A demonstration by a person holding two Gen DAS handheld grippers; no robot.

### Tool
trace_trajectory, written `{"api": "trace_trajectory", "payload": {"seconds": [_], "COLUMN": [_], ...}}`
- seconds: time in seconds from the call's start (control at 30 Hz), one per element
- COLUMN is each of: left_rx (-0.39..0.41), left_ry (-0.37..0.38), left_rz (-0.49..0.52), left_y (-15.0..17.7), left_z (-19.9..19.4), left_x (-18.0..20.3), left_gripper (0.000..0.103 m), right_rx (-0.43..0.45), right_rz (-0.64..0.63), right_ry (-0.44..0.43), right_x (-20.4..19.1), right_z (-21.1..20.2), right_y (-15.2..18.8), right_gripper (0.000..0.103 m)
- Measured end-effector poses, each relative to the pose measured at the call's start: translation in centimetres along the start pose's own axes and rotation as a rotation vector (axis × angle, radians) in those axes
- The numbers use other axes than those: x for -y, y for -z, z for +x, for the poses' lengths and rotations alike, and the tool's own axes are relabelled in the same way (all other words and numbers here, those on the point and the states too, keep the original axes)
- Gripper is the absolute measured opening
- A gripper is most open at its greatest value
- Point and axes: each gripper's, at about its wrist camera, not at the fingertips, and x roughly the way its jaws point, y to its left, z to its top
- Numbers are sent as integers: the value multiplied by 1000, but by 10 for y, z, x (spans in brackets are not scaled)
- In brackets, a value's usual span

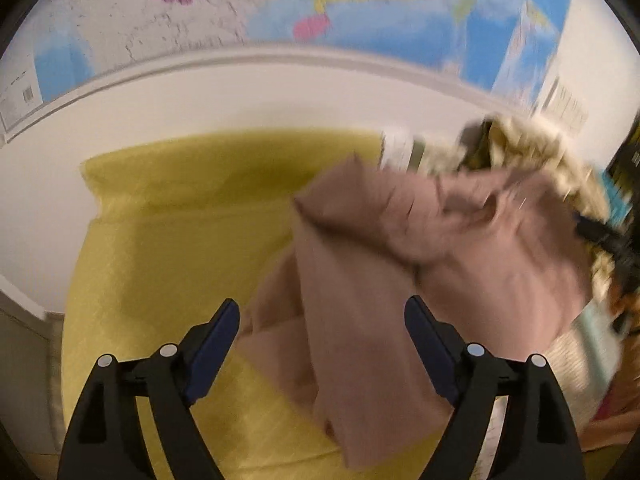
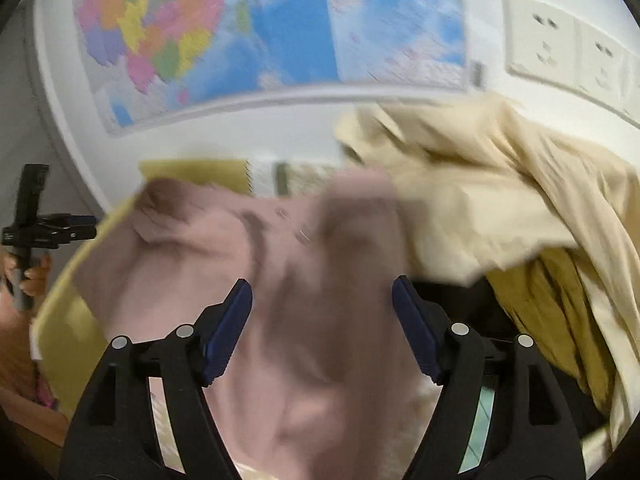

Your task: Fold large clothes

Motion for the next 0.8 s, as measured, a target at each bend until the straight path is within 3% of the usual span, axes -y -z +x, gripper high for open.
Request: {"api": "trace_trajectory", "payload": {"seconds": [0.17,0.23,0.3,0.33,0.37,0.43,0.5,0.57,0.6,0.63,0.67,0.7,0.73,0.77,0.8], "left_rx": [6,-24,-70,-91,-109,-122,-108,-70,-54,-53,-85,-110,-138,-157,-164], "left_ry": [-88,-153,-200,-217,-232,-202,-95,45,76,61,-17,-54,-69,-46,-24], "left_rz": [172,230,263,267,247,172,12,-210,-266,-321,-344,-339,-327,-318,-308], "left_y": [-6,-15,-24,-30,-40,-61,-84,-99,-100,-99,-96,-93,-85,-76,-69], "left_z": [21,37,57,67,77,86,85,80,80,82,87,91,94,94,92], "left_x": [42,54,60,62,59,48,22,-20,-32,-45,-56,-58,-62,-65,-65], "left_gripper": [81,70,42,37,31,27,27,27,30,30,31,31,34,47,57], "right_rx": [-5,-13,-31,-40,-50,-57,-49,-14,-7,-5,-15,-32,-50,-60,-60], "right_rz": [-11,-19,-21,-21,-22,-29,15,82,114,162,187,213,236,245,260], "right_ry": [64,86,108,108,105,107,68,46,35,16,4,2,10,12,8], "right_x": [-3,-8,-9,-9,-9,-9,-1,12,19,28,34,40,45,48,51], "right_z": [11,18,29,32,38,40,35,25,22,20,21,24,27,28,27], "right_y": [10,9,7,6,5,3,-1,-5,-6,-5,-4,-1,3,6,10], "right_gripper": [72,73,73,72,66,20,6,6,6,6,6,12,26,32,49]}}
